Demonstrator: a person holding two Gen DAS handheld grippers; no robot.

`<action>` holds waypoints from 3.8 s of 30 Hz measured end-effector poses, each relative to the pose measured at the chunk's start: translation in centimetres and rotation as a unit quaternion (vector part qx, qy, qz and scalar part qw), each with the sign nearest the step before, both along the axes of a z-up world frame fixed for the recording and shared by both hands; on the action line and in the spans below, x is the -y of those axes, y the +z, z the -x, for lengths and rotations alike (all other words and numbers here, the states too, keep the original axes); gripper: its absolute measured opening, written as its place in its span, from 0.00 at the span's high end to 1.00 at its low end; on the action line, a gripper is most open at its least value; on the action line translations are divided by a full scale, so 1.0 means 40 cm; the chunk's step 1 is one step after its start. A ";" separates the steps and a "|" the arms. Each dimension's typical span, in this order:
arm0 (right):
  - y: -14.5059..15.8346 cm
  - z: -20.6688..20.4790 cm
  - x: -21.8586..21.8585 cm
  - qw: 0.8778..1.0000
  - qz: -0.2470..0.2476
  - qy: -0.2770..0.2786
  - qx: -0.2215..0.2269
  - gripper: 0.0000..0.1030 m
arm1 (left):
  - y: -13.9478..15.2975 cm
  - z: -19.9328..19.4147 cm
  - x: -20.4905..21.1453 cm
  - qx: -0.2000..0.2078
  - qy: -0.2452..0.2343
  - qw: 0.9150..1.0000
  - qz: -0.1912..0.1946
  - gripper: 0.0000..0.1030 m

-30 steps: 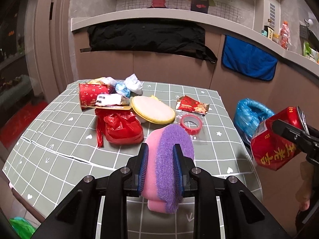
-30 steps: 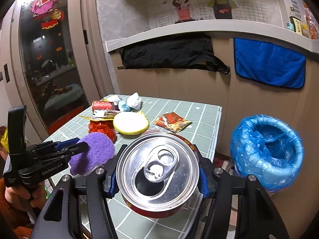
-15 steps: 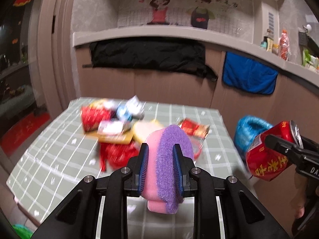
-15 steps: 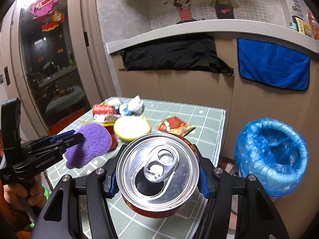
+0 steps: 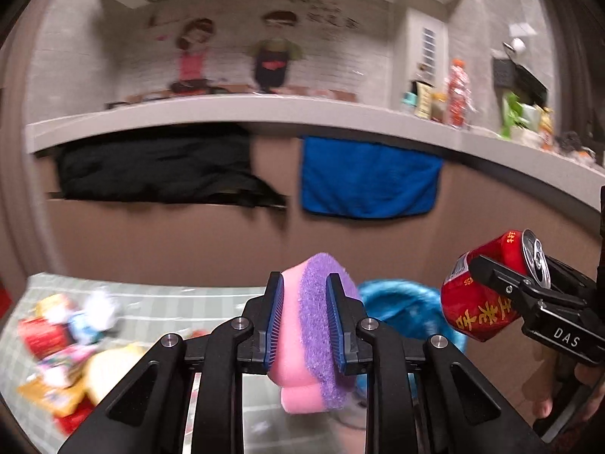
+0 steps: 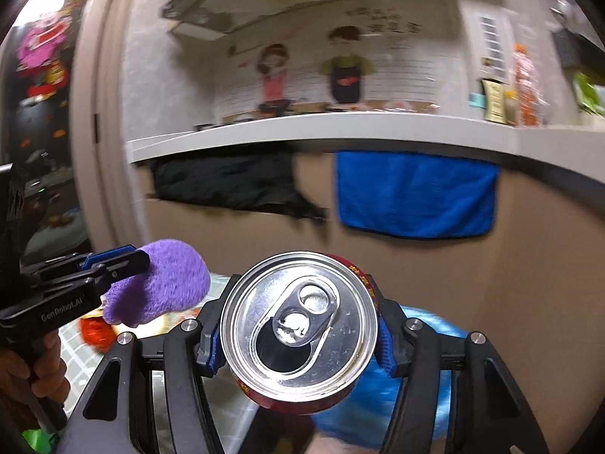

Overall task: Collect trash
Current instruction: 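Carry can and sponge over the blue bin and open both grippers, then move both grippers back to the table toward the tape roll and tissue pack, then grasp the wrapped tape roll with the right gripper while the left grasps the pink tissue pack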

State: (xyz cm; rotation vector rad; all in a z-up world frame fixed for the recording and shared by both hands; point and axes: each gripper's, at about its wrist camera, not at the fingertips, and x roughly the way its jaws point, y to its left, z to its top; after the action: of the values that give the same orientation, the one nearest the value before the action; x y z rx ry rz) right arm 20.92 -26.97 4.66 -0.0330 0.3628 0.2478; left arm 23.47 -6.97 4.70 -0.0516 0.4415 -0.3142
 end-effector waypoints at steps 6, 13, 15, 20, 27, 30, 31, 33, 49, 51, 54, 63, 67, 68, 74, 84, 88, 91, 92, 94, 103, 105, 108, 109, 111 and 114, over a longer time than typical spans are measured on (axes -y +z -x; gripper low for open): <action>-0.042 -0.094 0.171 0.997 -0.039 -0.064 -0.036 0.45 | -0.075 -0.161 0.149 -0.043 -0.047 0.998 0.008 0.82; -0.094 -0.198 0.237 0.993 -0.057 -0.081 -0.070 0.45 | -0.133 -0.292 0.262 -0.086 -0.071 0.993 0.026 0.82; -0.111 -0.221 0.246 0.992 -0.058 -0.081 -0.079 0.45 | -0.151 -0.303 0.276 -0.093 -0.076 0.992 0.024 0.82; -0.153 -0.262 0.270 0.989 -0.071 -0.085 -0.097 0.45 | -0.193 -0.332 0.284 -0.114 -0.083 0.990 0.020 0.82; -0.185 -0.287 0.285 0.987 -0.089 -0.085 -0.102 0.44 | -0.218 -0.349 0.286 -0.134 -0.100 0.985 0.040 0.77; -0.197 -0.291 0.294 0.986 -0.085 -0.098 -0.102 0.30 | -0.210 -0.363 0.272 -0.149 -0.116 0.979 0.070 0.54; -0.197 -0.291 0.294 0.986 -0.085 -0.098 -0.102 0.27 | -0.204 -0.364 0.264 -0.150 -0.117 0.979 0.078 0.52; -0.196 -0.280 0.299 0.987 -0.088 -0.098 -0.095 0.26 | -0.185 -0.357 0.253 -0.140 -0.103 0.982 0.073 0.52; -0.121 -0.128 0.160 0.994 -0.033 -0.087 -0.065 0.26 | -0.125 -0.119 -0.085 -0.108 0.033 0.993 0.015 0.52; -0.125 -0.120 0.113 0.995 -0.029 -0.072 -0.070 0.26 | -0.130 -0.078 -0.162 -0.109 0.060 0.992 0.006 0.52; -0.139 -0.116 0.030 0.996 -0.021 -0.040 -0.083 0.26 | -0.135 -0.023 -0.276 -0.107 0.102 0.989 0.008 0.52; -0.189 -0.124 -0.221 0.991 -0.018 0.053 -0.124 0.26 | -0.161 0.119 -0.589 -0.097 0.212 0.972 0.040 0.52; -0.219 -0.131 -0.342 0.984 -0.008 0.094 -0.149 0.26 | -0.191 0.165 -0.669 -0.110 0.227 0.966 0.055 0.52; -0.229 -0.131 -0.370 0.982 -0.004 0.103 -0.156 0.26 | -0.197 0.174 -0.680 -0.112 0.229 0.965 0.056 0.52; -0.312 -0.154 -0.526 0.970 0.031 0.127 -0.203 0.33 | -0.239 0.200 -0.724 -0.129 0.234 0.962 0.058 0.52; -0.421 -0.224 -0.616 0.961 0.055 0.091 -0.256 0.35 | -0.257 0.199 -0.737 -0.137 0.199 0.965 0.098 0.52; -0.426 -0.220 -0.614 0.959 0.069 0.096 -0.257 0.37 | -0.255 0.197 -0.737 -0.139 0.192 0.965 0.112 0.52; -0.424 -0.209 -0.602 0.957 0.068 0.104 -0.262 0.48 | -0.249 0.197 -0.723 -0.138 0.185 0.968 0.103 0.52; -0.422 -0.206 -0.599 0.957 0.065 0.105 -0.263 0.49 | -0.247 0.195 -0.719 -0.138 0.181 0.968 0.102 0.52; -0.412 -0.193 -0.585 0.957 0.057 0.109 -0.261 0.51 | -0.241 0.189 -0.712 -0.140 0.177 0.969 0.102 0.52; -0.348 -0.125 -0.531 0.966 0.052 0.115 -0.224 0.51 | -0.153 0.083 -0.686 -0.117 0.161 0.979 0.034 0.52; -0.338 -0.117 -0.525 0.967 0.044 0.119 -0.220 0.51 | -0.162 0.030 -0.690 -0.137 0.157 0.977 0.032 0.52; -0.333 -0.108 -0.522 0.967 0.042 0.122 -0.218 0.51 | -0.206 -0.044 -0.700 -0.190 0.161 0.968 0.032 0.52; -0.331 -0.104 -0.520 0.968 0.042 0.122 -0.216 0.51 | -0.223 -0.060 -0.704 -0.203 0.166 0.964 0.031 0.52; -0.330 -0.099 -0.517 0.968 0.046 0.123 -0.213 0.51 | -0.254 -0.077 -0.711 -0.222 0.188 0.956 0.023 0.52; -0.332 -0.097 -0.509 0.967 0.046 0.124 -0.216 0.51 | -0.283 -0.080 -0.718 -0.235 0.199 0.951 0.038 0.52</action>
State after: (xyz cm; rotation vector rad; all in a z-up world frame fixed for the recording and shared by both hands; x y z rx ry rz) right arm 24.80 -6.61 -8.64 -0.1170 0.8079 0.4880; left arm 26.65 21.77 -6.61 -0.2912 0.8771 0.0868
